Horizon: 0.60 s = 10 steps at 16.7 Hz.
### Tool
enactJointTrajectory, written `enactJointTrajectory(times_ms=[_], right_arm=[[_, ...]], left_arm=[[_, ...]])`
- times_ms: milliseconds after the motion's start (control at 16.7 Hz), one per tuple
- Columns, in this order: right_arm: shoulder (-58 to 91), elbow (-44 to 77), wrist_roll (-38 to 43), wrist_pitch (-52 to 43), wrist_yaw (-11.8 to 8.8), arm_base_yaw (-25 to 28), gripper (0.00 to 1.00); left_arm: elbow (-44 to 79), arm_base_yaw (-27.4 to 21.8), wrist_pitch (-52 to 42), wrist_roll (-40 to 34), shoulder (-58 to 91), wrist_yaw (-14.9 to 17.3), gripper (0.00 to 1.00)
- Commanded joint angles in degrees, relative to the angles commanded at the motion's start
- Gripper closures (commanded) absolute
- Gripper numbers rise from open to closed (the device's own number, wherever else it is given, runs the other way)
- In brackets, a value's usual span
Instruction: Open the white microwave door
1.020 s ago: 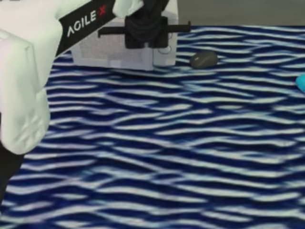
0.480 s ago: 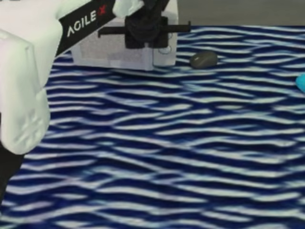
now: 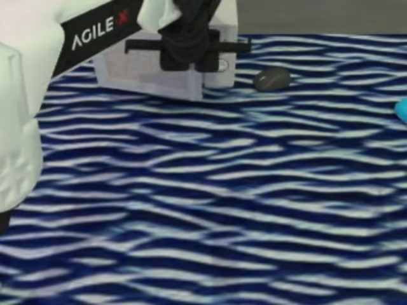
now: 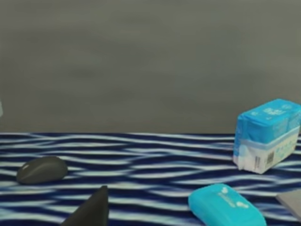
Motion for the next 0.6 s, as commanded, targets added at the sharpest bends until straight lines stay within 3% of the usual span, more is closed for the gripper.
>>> enactJointTrajectory(times_ms=[600], right_arm=[[0.0,0.0,0.0,0.0,0.0,0.0,0.00]], left_arm=[[-0.9,0.1,0.6,0.6,-0.7,0.3,1.00]])
